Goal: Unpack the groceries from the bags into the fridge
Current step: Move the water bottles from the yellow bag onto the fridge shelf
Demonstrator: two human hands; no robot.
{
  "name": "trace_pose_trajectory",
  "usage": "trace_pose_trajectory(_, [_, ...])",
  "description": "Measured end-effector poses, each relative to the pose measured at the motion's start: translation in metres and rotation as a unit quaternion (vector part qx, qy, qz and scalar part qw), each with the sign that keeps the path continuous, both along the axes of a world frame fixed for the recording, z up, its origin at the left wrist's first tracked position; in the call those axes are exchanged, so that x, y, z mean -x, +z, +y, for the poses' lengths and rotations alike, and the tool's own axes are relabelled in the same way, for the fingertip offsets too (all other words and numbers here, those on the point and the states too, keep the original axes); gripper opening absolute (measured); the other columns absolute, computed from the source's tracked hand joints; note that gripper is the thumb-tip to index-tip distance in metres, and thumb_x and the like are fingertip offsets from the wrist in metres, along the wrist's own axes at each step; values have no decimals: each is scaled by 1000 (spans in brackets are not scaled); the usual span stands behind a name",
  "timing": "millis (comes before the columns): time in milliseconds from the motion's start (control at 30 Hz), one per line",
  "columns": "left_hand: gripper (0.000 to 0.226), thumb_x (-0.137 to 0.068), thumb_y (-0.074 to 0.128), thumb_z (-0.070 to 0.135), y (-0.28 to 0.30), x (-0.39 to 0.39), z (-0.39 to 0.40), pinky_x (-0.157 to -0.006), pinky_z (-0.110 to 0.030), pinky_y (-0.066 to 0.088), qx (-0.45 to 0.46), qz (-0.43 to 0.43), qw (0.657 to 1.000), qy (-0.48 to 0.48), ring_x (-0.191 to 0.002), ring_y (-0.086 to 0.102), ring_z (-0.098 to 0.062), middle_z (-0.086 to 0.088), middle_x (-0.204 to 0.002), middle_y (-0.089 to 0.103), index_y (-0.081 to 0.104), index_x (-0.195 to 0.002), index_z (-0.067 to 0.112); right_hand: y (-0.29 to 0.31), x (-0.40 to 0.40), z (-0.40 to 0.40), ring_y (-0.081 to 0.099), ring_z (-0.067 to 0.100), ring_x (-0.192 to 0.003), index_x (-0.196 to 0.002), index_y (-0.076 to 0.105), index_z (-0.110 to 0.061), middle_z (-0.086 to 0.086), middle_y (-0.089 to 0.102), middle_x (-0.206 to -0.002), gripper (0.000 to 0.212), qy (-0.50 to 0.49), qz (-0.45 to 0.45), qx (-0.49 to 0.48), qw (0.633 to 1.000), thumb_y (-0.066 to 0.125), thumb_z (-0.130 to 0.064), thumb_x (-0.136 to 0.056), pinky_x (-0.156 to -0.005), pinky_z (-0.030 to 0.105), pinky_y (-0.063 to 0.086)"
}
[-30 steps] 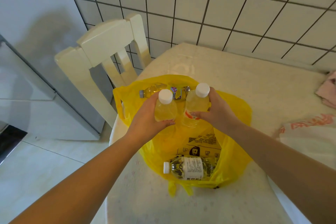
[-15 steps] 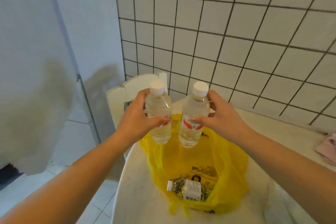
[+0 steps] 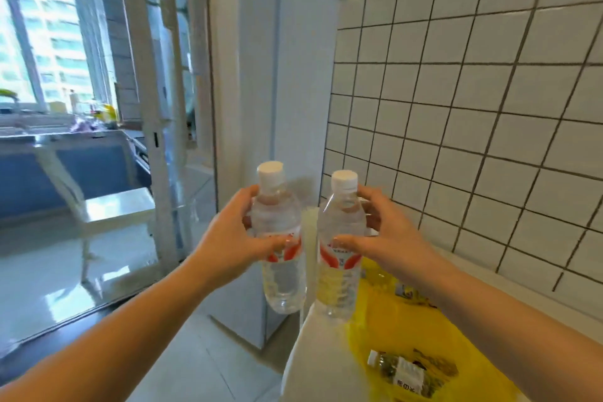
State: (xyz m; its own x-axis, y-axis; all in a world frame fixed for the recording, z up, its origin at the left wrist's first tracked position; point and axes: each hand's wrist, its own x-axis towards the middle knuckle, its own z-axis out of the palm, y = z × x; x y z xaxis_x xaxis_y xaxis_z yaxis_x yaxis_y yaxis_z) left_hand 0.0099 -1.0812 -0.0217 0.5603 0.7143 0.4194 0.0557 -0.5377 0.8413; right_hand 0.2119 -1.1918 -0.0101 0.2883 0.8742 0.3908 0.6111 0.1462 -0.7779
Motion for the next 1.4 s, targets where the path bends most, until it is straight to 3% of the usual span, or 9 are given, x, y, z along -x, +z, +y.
trace_pose_trajectory(233, [64, -57, 79, 39, 29, 108, 16, -77, -22, 52, 8, -13, 996, 86, -99, 63, -6, 22, -109, 60, 44, -110, 47, 34, 95, 48, 56, 1, -104, -108, 37, -53, -25, 55, -107, 60, 104, -33, -11, 994, 78, -31, -70, -78, 20, 51])
trace_pose_trajectory(500, [73, -69, 78, 27, 58, 229, 98, -90, -36, 49, -21, 6, 979, 201, -103, 53, -9, 16, -117, 49, 39, -130, 34, 69, 208, 152, 54, -5, -90, -104, 33, -56, -32, 48, -101, 58, 166, -42, -34, 985, 76, -33, -72, -66, 14, 47])
trace_pose_trajectory(667, [71, -70, 78, 23, 85, 306, 174, -88, -35, 49, -42, 0, 978, 202, -103, 56, -13, 15, -113, 51, 39, -128, 37, 93, 269, 229, 57, 2, -91, -115, 36, -43, -24, 53, -105, 58, 153, -35, -48, 987, 75, -31, -72, -61, 15, 49])
trace_pose_trajectory(800, [74, -72, 77, 21, 106, 343, 238, -80, -26, 47, -58, -6, 977, 206, -100, 52, -10, 12, -116, 51, 38, -134, 32, 108, 299, 287, 57, 11, -100, -128, 39, -32, -4, 55, -126, 64, 125, -19, -62, 990, 73, -26, -74, -59, 17, 51])
trace_pose_trajectory(867, [74, -72, 77, 20, 112, 352, 271, -76, -26, 49, -52, -16, 977, 204, -100, 53, -12, 9, -119, 52, 39, -135, 31, 114, 308, 316, 58, 14, -102, -132, 39, -28, 0, 53, -131, 66, 115, -3, -64, 991, 73, -24, -76, -60, 18, 52])
trace_pose_trajectory(1000, [77, -72, 78, 20, 115, 355, 337, -93, -43, 49, -50, -39, 978, 199, -110, 54, -19, 1, -130, 52, 38, -137, 28, 122, 312, 377, 60, 17, -102, -133, 40, -27, 0, 54, -132, 66, 89, -9, -68, 994, 74, -23, -76, -64, 21, 51])
trace_pose_trajectory(1067, [77, -71, 78, 21, 115, 348, 371, -93, -41, 48, -51, -43, 978, 198, -112, 54, -20, 2, -130, 52, 38, -137, 27, 126, 308, 409, 60, 15, -98, -133, 41, -25, 0, 55, -129, 66, 80, -17, -70, 994, 74, -22, -76, -61, 19, 49])
trace_pose_trajectory(1200, [74, -70, 79, 19, 114, 322, 442, -72, -23, 49, -56, -49, 981, 180, -89, 55, -6, 11, -110, 55, 41, -134, 28, 135, 291, 480, 60, 13, -91, -133, 43, -24, 0, 58, -124, 64, 54, -30, -80, 995, 74, -21, -77, -66, 20, 49])
trace_pose_trajectory(1400, [82, -65, 81, 20, 118, 276, 561, -80, -34, 54, -58, -44, 987, 141, -97, 58, -12, 15, -107, 57, 39, -136, 30, 137, 245, 598, 58, 14, -91, -134, 42, -23, 2, 57, -124, 65, 16, -32, -82, 996, 73, -20, -78, -71, 23, 49])
